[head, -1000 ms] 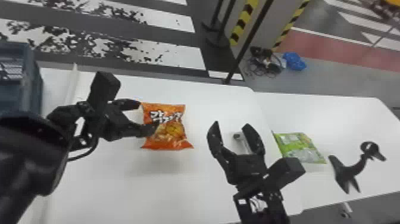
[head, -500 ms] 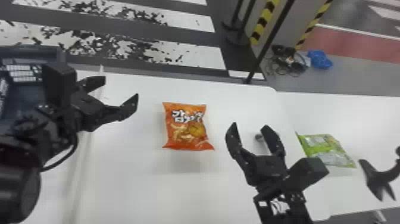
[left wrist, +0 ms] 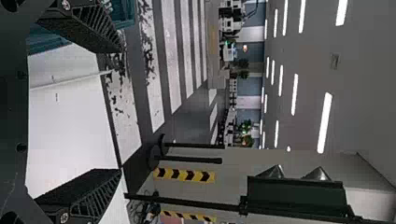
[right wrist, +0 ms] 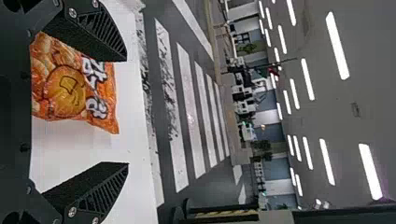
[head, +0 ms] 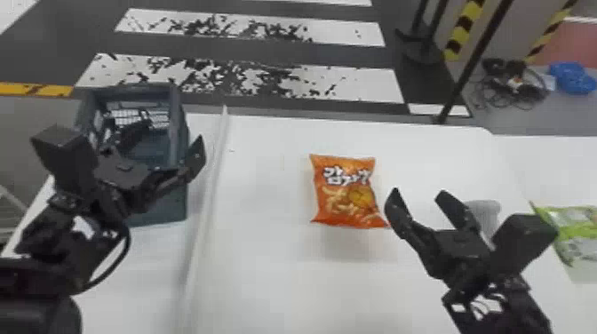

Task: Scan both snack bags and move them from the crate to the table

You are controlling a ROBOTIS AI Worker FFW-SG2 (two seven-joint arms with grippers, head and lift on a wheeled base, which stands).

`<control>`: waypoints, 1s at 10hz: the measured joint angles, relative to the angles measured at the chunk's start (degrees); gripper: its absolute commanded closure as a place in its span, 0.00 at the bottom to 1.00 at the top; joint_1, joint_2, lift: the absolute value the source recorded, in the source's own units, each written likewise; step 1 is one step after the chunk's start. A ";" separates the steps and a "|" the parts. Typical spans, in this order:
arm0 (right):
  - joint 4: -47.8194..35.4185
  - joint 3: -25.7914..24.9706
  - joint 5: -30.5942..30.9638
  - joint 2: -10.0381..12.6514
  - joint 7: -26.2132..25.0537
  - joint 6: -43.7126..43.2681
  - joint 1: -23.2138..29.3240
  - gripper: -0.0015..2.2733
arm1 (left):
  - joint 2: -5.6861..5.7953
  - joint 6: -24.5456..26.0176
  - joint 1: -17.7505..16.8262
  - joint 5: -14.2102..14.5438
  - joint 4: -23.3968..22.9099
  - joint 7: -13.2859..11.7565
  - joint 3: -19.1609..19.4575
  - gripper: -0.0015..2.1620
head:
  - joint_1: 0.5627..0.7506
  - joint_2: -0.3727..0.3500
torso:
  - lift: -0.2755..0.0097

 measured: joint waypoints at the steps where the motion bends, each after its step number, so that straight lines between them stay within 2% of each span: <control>1: -0.89 -0.45 -0.66 -0.12 1.21 8.22 -1.67 0.06 | 0.01 -2.11 2.10 1.02 -0.85 0.76 1.22 0.04 | 0.70 0.53 | 0.66; 3: -1.41 -1.59 -1.70 -0.34 4.40 22.36 -5.58 0.06 | 0.01 -3.88 5.55 2.63 -2.55 0.32 3.54 0.04 | 0.70 0.58 | 0.66; 4: -0.93 -2.11 -1.84 -0.54 5.09 26.23 -7.20 0.06 | 0.26 -4.01 6.60 3.25 -3.18 0.13 4.27 0.04 | 0.70 0.60 | 0.66; 6: 0.46 -2.71 -1.84 -1.03 6.49 31.69 -10.09 0.06 | 0.90 -4.05 7.67 4.28 -3.54 -0.02 5.34 0.04 | 0.70 0.61 | 0.66; 10: 6.62 -2.37 -2.09 -2.20 9.15 39.74 -16.92 0.06 | 1.07 -4.03 8.47 5.15 -4.04 0.01 6.74 0.04 | 0.70 0.65 | 0.66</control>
